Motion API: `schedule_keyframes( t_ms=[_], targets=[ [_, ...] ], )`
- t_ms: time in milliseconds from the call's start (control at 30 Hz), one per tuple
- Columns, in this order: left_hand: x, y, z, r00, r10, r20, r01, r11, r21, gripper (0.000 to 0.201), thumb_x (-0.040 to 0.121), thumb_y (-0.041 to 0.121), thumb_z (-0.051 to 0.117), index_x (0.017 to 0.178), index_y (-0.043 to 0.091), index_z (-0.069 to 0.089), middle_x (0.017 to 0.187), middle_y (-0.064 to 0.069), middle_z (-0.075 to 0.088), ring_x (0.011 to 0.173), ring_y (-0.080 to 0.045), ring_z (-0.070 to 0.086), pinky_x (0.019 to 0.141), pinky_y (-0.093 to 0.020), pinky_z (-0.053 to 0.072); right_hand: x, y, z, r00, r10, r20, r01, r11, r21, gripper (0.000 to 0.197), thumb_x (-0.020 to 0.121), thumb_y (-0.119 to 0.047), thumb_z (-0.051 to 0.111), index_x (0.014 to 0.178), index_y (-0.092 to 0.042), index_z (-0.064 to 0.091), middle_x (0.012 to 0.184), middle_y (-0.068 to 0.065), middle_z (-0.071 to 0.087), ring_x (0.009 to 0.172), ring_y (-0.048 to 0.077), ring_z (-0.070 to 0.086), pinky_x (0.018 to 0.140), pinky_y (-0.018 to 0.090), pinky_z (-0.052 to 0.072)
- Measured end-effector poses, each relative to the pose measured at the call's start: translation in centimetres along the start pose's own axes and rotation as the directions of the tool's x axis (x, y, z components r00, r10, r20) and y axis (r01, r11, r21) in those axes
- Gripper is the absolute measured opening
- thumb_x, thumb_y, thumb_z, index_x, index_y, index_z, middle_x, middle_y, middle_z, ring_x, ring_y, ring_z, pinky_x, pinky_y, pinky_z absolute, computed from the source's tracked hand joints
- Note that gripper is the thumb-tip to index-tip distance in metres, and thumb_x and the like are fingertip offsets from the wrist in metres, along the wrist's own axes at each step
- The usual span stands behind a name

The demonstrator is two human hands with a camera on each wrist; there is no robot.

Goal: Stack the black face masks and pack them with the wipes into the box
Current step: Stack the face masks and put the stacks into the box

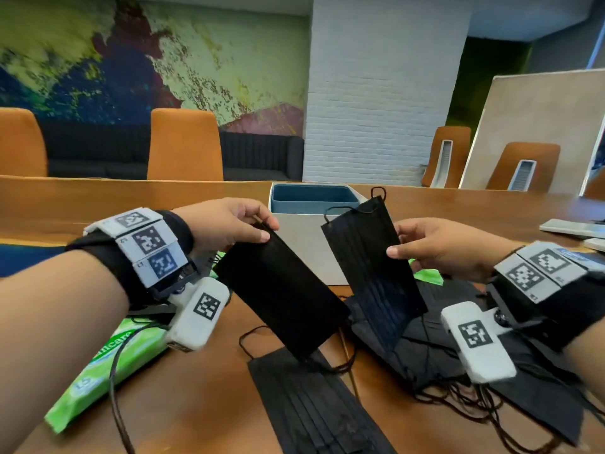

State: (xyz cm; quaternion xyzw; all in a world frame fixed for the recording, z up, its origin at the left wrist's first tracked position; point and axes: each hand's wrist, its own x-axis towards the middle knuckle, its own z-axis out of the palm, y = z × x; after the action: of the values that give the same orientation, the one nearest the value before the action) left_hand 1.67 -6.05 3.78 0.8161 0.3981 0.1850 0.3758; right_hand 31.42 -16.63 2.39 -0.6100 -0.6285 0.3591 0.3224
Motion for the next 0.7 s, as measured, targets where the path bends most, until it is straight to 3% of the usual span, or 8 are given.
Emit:
schedule_keyframes(
  t_ms=[100, 167, 233, 333, 500, 600, 700],
  targets=[
    [-0.3, 0.6, -0.3, 0.998, 0.039, -0.05, -0.042, 0.996, -0.077, 0.019, 0.09, 0.007, 0.059, 0.102, 0.022, 0.063, 0.116, -0.021, 0.063, 0.107, -0.035, 0.06, 0.101, -0.046, 0.044, -0.2, -0.8, -0.1, 0.996, -0.081, -0.023, 0.083, 0.991, 0.107, 0.015, 0.073, -0.018, 0.076, 0.086, -0.019, 0.068, 0.09, 0.01, 0.067, 0.081, 0.023, 0.062, 0.071, 0.031, 0.048],
    [-0.2, 1.0, -0.3, 0.995, 0.06, -0.081, -0.071, 0.986, -0.148, 0.021, 0.089, 0.004, 0.06, 0.102, 0.02, 0.062, 0.116, -0.028, 0.061, 0.101, -0.035, 0.059, 0.097, -0.047, 0.045, -0.1, -1.1, 0.5, 0.993, -0.117, -0.021, 0.118, 0.983, 0.143, 0.023, 0.061, -0.027, 0.082, 0.079, -0.02, 0.069, 0.088, 0.014, 0.063, 0.082, 0.028, 0.055, 0.071, 0.035, 0.044],
    [-0.1, 1.4, 0.0, 0.993, 0.08, -0.082, -0.093, 0.981, -0.171, 0.021, 0.088, 0.003, 0.06, 0.101, 0.02, 0.062, 0.109, -0.029, 0.059, 0.095, -0.031, 0.056, 0.094, -0.048, 0.045, 0.2, -1.4, 1.3, 0.99, -0.137, -0.018, 0.138, 0.976, 0.166, 0.017, 0.067, -0.022, 0.081, 0.076, -0.02, 0.066, 0.082, 0.009, 0.063, 0.077, 0.025, 0.055, 0.068, 0.031, 0.044],
    [0.2, 1.9, 0.3, 0.994, 0.094, -0.062, -0.103, 0.981, -0.163, 0.02, 0.088, 0.003, 0.061, 0.098, 0.02, 0.062, 0.108, -0.03, 0.058, 0.093, -0.03, 0.055, 0.095, -0.052, 0.045, 0.5, -1.8, 2.8, 0.99, -0.137, 0.01, 0.133, 0.974, 0.185, 0.017, 0.085, -0.001, 0.064, 0.076, -0.013, 0.056, 0.068, -0.002, 0.064, 0.06, 0.008, 0.059, 0.054, 0.019, 0.047],
    [0.8, 2.3, 0.3, 0.992, 0.117, -0.049, -0.124, 0.978, -0.168, 0.016, 0.093, 0.003, 0.054, 0.099, 0.017, 0.061, 0.101, -0.024, 0.058, 0.09, -0.028, 0.053, 0.082, -0.037, 0.047, 1.3, -1.9, 5.3, 0.995, -0.082, 0.063, 0.073, 0.989, 0.13, 0.015, 0.085, -0.001, 0.063, 0.081, -0.009, 0.052, 0.075, 0.006, 0.057, 0.056, 0.008, 0.054, 0.05, 0.017, 0.046],
    [0.7, 1.9, -0.3, 0.995, 0.078, -0.057, -0.084, 0.992, -0.096, 0.016, 0.093, 0.008, 0.056, 0.099, 0.02, 0.065, 0.108, -0.027, 0.062, 0.092, -0.029, 0.057, 0.095, -0.047, 0.046, 1.2, -2.5, 5.4, 0.993, -0.042, 0.113, 0.031, 0.994, 0.101, 0.013, 0.086, -0.002, 0.063, 0.084, -0.007, 0.051, 0.072, 0.007, 0.053, 0.054, 0.007, 0.051, 0.047, 0.016, 0.044],
    [0.6, 1.3, -0.8, 0.998, 0.045, -0.052, -0.049, 0.996, -0.078, 0.016, 0.093, 0.008, 0.055, 0.098, 0.021, 0.065, 0.106, -0.021, 0.063, 0.094, -0.027, 0.058, 0.098, -0.047, 0.044, 0.5, -3.4, 4.2, 0.991, -0.045, 0.129, 0.033, 0.995, 0.094, 0.012, 0.086, -0.003, 0.062, 0.081, -0.008, 0.052, 0.07, 0.006, 0.053, 0.051, 0.007, 0.048, 0.044, 0.015, 0.043]
  ],
)
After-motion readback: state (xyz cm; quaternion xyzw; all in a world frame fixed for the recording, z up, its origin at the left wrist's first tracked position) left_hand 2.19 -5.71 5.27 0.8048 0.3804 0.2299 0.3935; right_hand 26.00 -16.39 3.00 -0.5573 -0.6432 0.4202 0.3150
